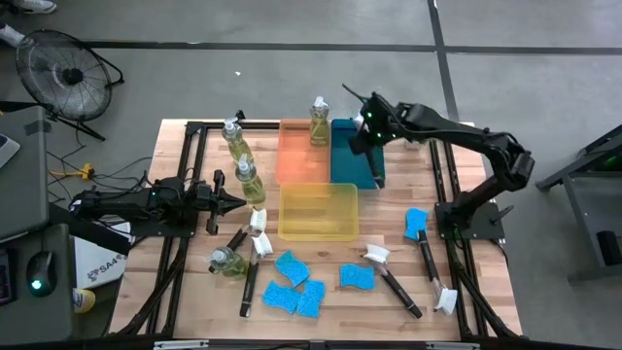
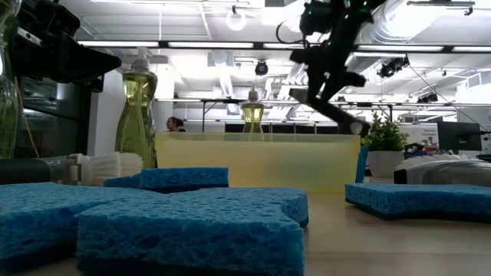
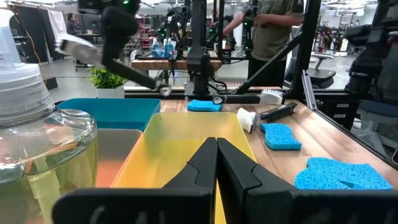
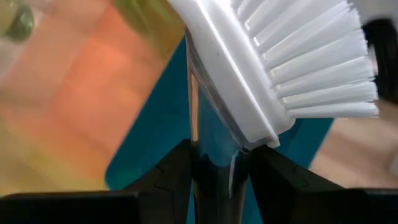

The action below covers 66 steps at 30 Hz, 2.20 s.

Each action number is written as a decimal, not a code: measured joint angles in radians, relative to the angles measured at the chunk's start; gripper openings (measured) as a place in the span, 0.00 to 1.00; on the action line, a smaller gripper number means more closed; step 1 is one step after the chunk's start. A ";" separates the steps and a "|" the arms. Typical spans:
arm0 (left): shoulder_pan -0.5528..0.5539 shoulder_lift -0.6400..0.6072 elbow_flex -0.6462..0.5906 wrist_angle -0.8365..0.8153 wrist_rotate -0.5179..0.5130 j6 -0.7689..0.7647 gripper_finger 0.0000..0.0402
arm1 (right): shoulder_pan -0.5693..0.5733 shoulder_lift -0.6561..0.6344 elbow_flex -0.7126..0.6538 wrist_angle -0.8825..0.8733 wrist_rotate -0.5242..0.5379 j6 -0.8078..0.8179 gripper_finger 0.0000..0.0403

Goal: Pick & Place Kitchen Sink Supplies
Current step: Put the dish brush into the blue bin

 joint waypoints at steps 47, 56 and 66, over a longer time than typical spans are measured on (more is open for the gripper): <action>0.000 0.000 0.000 0.000 0.000 0.000 0.00 | -0.158 0.220 -0.005 -0.001 0.085 0.229 0.35; 0.000 0.000 0.000 0.000 0.000 0.000 0.00 | -0.157 0.258 -0.005 0.003 0.055 0.252 0.35; 0.000 0.000 0.000 0.000 0.000 0.000 0.00 | -0.162 0.258 -0.005 -0.009 0.054 0.252 0.43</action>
